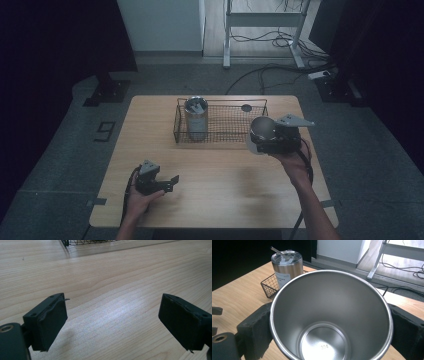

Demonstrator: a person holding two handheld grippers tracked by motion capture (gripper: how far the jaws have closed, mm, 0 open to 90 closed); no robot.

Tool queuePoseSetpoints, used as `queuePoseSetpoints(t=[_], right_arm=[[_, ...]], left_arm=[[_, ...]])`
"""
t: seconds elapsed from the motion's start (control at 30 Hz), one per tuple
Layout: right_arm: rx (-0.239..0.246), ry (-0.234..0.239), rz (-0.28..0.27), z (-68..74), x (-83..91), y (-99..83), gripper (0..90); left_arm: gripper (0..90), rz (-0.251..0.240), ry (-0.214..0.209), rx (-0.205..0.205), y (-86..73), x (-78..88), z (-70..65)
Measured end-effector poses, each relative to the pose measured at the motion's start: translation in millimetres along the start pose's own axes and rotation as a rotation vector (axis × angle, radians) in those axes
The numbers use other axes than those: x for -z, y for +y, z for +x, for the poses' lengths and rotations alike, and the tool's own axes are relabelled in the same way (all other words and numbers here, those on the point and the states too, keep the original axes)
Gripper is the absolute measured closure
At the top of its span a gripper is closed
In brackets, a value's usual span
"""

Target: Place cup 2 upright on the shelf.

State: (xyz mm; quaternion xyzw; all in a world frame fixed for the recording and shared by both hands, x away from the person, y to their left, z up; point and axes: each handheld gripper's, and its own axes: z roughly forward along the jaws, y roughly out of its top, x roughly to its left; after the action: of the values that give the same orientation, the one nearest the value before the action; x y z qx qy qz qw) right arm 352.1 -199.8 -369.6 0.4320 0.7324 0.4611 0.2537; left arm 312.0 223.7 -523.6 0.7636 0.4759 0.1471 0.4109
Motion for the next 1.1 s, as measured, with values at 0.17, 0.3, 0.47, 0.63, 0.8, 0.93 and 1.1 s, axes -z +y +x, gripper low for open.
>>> queuePoseSetpoints(t=[0.17, 0.3, 0.47, 0.63, 0.8, 0.93, 1.1], right_arm=[[0.000, -0.008, 0.000, -2.0, -2.4, 5.8, 6.2], [0.000, -0.008, -0.002, -3.7, -3.3, 8.9, 6.2], [-0.001, -0.015, -0.003, -6.4, -5.2, 12.6, 6.2], [0.002, -0.019, -0.008, -8.8, -7.1, 16.5, 6.2], [0.008, -0.022, -0.006, -10.2, -9.4, 20.1, 6.2], [0.008, -0.026, -0.004, -11.4, -11.6, 23.3, 6.2], [0.010, -0.033, 0.002, -13.0, -14.8, 27.4, 6.2]], left_arm=[[8.4, 0.000, 0.002, -0.001, -0.1, -0.2, -0.2], [8.4, 0.000, 0.003, -0.001, -0.1, -0.1, 0.1], [8.4, 0.002, 0.002, -0.001, -0.2, -0.5, -0.1], [8.4, 0.001, 0.002, -0.001, -0.3, -0.3, -0.2], [8.4, 0.002, 0.003, -0.001, -0.4, -0.4, -0.1], [8.4, 0.001, 0.002, 0.000, -0.3, 0.0, 0.3], [8.4, 0.000, 0.001, 0.003, -0.3, 0.5, 0.6]])
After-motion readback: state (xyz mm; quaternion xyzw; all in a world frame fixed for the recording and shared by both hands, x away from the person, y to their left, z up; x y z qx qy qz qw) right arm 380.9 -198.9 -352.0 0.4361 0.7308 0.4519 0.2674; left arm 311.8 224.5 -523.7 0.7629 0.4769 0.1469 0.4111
